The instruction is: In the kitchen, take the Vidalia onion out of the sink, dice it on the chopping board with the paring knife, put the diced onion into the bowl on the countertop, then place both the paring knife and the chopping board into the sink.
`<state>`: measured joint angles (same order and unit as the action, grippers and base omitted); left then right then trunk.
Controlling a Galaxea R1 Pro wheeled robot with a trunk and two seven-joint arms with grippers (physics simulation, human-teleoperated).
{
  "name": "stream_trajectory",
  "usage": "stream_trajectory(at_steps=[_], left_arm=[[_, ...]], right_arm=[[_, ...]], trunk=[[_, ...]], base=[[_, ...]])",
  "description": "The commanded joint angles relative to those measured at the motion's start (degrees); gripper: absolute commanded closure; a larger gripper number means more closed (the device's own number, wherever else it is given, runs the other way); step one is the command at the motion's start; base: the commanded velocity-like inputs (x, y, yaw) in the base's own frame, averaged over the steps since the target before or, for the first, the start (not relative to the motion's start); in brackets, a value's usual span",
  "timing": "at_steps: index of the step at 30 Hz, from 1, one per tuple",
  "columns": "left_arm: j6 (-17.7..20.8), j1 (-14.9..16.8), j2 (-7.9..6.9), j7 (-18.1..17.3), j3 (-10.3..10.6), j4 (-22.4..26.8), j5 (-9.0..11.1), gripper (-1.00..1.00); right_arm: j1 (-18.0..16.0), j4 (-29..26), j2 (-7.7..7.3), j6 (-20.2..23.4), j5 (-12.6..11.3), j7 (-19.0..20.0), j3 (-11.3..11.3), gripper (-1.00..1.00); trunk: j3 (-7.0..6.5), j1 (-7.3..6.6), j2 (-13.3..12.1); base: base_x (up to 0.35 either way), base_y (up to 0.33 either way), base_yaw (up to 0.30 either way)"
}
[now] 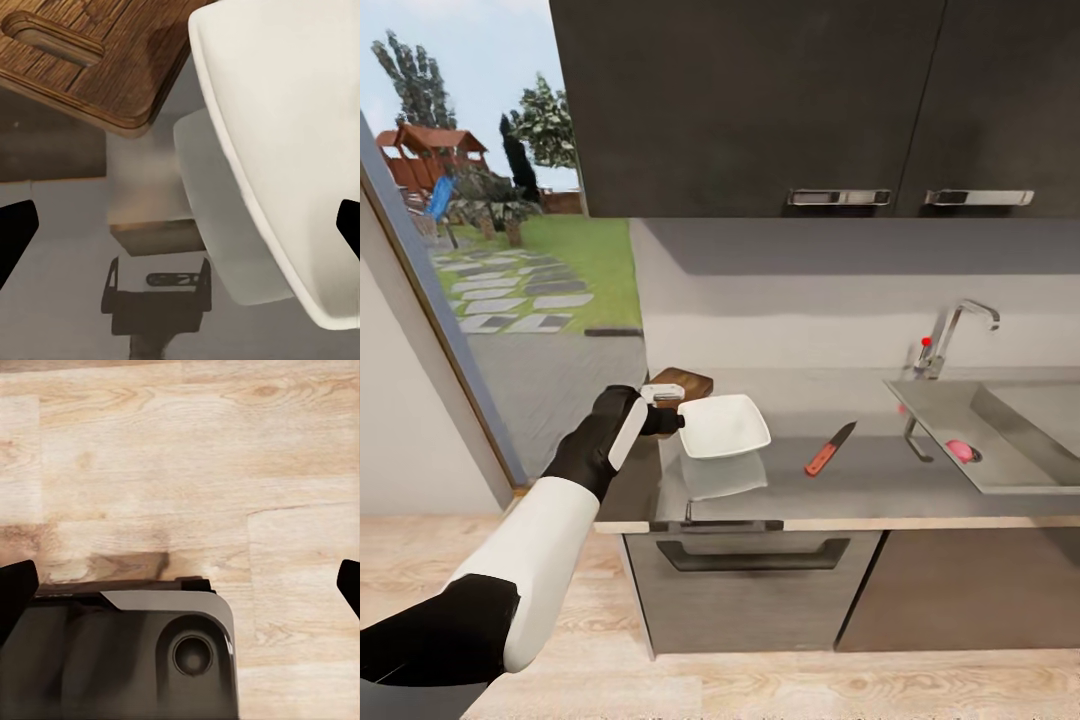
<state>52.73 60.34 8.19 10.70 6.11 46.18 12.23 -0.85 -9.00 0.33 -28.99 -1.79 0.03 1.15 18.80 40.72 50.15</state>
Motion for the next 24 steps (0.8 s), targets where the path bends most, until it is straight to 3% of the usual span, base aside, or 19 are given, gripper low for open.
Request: stream_trajectory(at_steps=[1,24], left_arm=[[0.2,0.0,-0.02,0.5,0.1,0.0,0.6,-1.00],[0.2,0.0,-0.01,0.5,0.1,0.1,0.6,-1.00]], right_arm=[[0.0,0.0,0.02,-0.2,-0.2,0.0,0.1,-1.00],[0.0,0.2,0.02,-0.2,-0.2,0.0,0.1,-1.00]], trunk=[[-0.02,-0.22,-0.4],[-2.04,-5.27,-9.6]], base=[[0.000,0.000,0.000],[0.000,0.000,0.000]])
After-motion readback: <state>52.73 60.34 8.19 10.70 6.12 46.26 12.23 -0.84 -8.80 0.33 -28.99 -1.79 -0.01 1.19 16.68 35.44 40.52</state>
